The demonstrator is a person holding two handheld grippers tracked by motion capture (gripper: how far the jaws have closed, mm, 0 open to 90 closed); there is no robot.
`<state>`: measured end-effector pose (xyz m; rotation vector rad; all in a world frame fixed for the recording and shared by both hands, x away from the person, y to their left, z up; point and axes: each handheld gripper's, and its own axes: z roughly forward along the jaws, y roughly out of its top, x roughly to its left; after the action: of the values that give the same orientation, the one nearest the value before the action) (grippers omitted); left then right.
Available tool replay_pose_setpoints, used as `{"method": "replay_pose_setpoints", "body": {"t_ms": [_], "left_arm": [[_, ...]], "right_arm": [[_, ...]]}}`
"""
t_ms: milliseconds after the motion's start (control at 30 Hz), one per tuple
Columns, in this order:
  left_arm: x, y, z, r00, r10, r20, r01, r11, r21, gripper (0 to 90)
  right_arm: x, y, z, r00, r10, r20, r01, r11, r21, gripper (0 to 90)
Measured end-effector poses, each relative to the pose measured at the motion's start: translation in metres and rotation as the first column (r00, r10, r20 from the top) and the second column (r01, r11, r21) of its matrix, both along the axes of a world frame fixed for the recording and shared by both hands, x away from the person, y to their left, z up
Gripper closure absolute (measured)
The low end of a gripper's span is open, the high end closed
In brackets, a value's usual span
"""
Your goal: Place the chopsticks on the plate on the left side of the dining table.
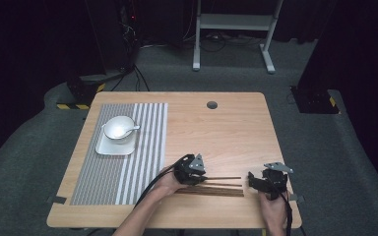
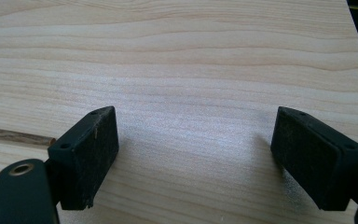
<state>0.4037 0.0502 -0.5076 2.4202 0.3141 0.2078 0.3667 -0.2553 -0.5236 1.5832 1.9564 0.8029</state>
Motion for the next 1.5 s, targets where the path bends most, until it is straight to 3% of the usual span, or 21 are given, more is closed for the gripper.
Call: {"method": "replay_pose_setpoints", "body": {"t_ms": [700,1500], "left_arm": [[0.0011,-0.0015,-0.0003,0.9996,-0.027,0.001,0.027,0.9996,-0.001,80.8],[0.0002,-0.0023,0.0008,0.9961,-0.076,0.043,0.075,0.9968,0.029,84.3]], "right_arm": [[0.0,0.0,0.0,1.0,0.0,0.0,0.0,1.0,0.0,14.5],[-0.0001,0.0001,0.0001,1.0,0.001,0.0,-0.001,1.0,0.0,14.7]]}}
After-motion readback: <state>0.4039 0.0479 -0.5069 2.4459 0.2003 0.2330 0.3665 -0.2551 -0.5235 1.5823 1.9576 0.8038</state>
